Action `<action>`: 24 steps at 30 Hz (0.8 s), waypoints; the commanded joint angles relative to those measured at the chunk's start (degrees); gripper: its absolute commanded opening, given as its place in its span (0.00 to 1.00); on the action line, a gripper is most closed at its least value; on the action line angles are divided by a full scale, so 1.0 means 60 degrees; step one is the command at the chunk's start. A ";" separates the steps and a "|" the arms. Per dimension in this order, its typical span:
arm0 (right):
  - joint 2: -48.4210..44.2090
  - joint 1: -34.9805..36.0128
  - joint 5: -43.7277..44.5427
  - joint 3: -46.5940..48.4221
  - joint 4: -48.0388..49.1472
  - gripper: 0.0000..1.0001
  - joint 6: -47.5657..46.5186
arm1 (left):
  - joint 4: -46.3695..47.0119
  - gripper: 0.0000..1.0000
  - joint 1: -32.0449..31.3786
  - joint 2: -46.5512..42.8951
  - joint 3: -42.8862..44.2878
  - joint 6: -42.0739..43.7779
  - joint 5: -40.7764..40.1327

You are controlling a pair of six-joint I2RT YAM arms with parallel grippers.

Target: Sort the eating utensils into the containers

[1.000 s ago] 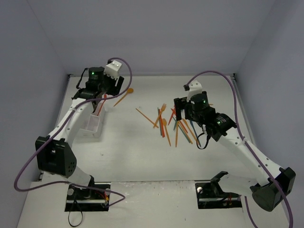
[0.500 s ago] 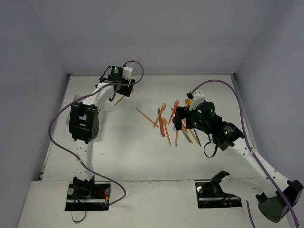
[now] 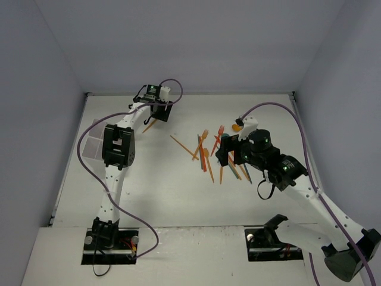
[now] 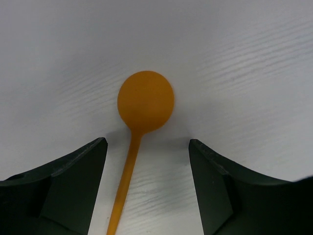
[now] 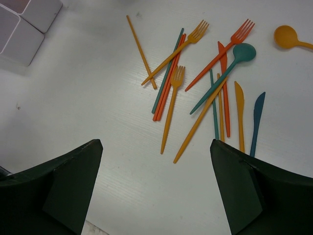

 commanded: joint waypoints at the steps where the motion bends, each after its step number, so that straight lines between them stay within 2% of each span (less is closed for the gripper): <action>1: -0.0405 -0.0038 0.0025 0.0006 0.0078 0.91 0.0224 | -0.0666 0.61 0.0248 0.0123 0.0852 -0.0690 0.0335; 4: -0.0472 -0.0038 0.0090 -0.0020 0.0024 0.91 0.0302 | -0.0808 0.52 0.0250 0.0141 0.0717 -0.0833 0.0413; 12: -0.0571 -0.0036 0.0138 -0.0086 0.0007 0.91 0.0341 | -0.1069 0.05 0.0198 -0.0596 -0.0796 -0.1046 0.0532; 14: -0.0616 -0.0025 0.0116 -0.0120 0.0007 0.92 0.0352 | -0.1047 0.01 0.0165 -0.0886 -0.1266 -0.1013 0.0588; 17: -0.0738 -0.0038 0.0116 -0.0177 0.0007 0.92 0.0320 | -0.1035 0.00 0.0116 -0.1587 -0.1915 -0.0907 0.0662; 20: -0.0801 -0.0038 0.0112 -0.0213 0.0007 0.92 0.0295 | -0.0873 0.00 0.0072 -0.2829 -0.2518 -0.0773 0.0848; 24: -0.0933 -0.0038 0.0083 -0.0242 0.0007 0.92 0.0235 | 0.0316 0.00 0.0071 -0.4941 -0.3814 -0.0774 0.1240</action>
